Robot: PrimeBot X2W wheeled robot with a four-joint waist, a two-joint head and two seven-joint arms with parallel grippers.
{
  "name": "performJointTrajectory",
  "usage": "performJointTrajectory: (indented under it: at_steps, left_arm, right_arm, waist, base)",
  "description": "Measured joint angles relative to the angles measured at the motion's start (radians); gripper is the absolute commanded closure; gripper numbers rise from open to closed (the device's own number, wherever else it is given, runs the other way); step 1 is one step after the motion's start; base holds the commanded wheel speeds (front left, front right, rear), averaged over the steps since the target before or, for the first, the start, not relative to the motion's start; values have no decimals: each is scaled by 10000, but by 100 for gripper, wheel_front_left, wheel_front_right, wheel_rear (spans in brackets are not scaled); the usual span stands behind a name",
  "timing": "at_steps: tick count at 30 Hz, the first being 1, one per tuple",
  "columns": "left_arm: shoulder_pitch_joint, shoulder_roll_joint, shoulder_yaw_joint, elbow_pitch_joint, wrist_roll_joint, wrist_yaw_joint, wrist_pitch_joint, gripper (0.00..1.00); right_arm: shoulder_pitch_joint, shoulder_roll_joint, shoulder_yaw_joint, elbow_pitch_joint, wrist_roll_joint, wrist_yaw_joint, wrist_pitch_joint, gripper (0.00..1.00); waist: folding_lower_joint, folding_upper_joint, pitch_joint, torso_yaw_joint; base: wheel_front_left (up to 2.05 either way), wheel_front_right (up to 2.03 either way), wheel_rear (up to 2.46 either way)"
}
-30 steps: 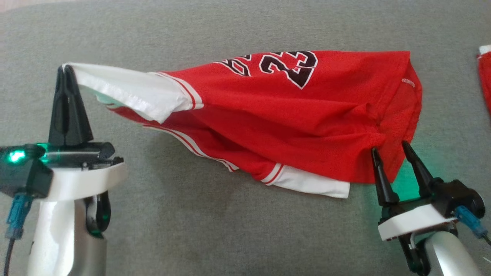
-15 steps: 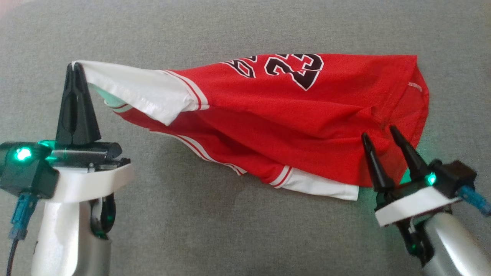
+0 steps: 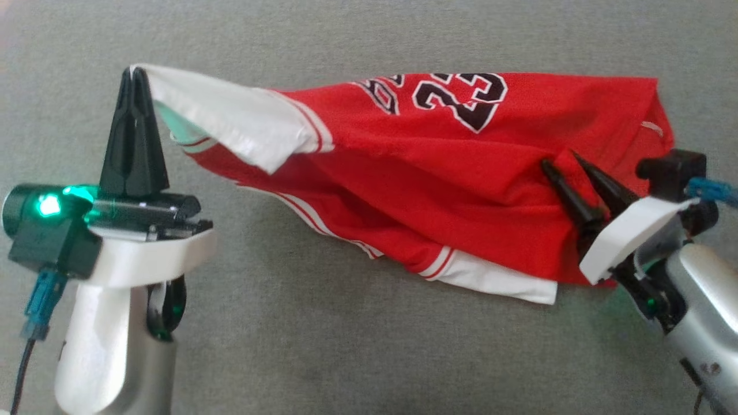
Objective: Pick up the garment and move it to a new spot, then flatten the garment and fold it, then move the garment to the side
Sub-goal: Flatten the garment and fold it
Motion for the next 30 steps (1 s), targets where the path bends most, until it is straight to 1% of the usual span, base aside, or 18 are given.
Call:
performJointTrajectory:
  at_steps: [1,3,5,9,11,14,15,19,22,26,30]
  left_arm:
    - [-85,-4,-25,10,-13,-2,0,100]
    - [-197,-4,-63,38,-13,-10,0,100]
    - [-279,4,-92,98,-38,-13,-2,100]
    - [-445,33,-188,117,-384,-94,-4,100]
    - [-550,138,-199,96,-523,-136,-2,100]
    - [-713,270,-217,-12,-813,-186,25,100]
    - [-713,270,-217,-12,-813,-186,25,100]
    - [-962,387,-345,-370,-1267,-261,347,100]
    - [-1115,462,-366,-894,-1778,-263,740,100]
    - [-1085,529,-397,-1862,-2533,-263,1440,100]
    - [-987,516,-462,-2978,-3221,-263,2040,100]
  right_arm:
    - [-92,-63,88,40,92,0,50,100]
    - [-265,-186,242,121,38,0,19,100]
    - [-421,-253,190,259,-38,0,-359,100]
    - [-676,-477,-180,199,-107,0,-1367,100]
    - [-806,-650,-443,75,-107,0,-1825,100]
    - [-891,-901,-1012,-267,-88,0,-2318,100]
    - [-891,-901,-1012,-267,-88,0,-2318,100]
    - [-830,-1162,-1762,-1055,167,0,-2527,100]
    - [-496,-1419,-2485,-1891,316,0,-2522,100]
    - [686,-1632,-3871,-3285,360,0,-2240,100]
    - [1978,-1563,-5499,-4790,138,0,-1697,100]
  waist:
    - [0,0,19,54]
    - [0,0,45,145]
    - [0,0,46,198]
    - [0,0,-92,192]
    - [0,0,-196,141]
    - [-1,0,-406,42]
    - [-1,0,-406,42]
    - [-1,0,-757,-108]
    - [-3,0,-1023,-239]
    - [-2,0,-1261,-439]
    - [-3,1,-1330,-514]
  base:
    - [0,0,0]
    - [0,0,0]
    - [0,0,0]
    - [0,0,0]
    - [0,0,0]
    - [0,0,0]
    - [0,0,0]
    - [0,0,0]
    - [0,0,0]
    - [0,0,0]
    - [0,0,0]
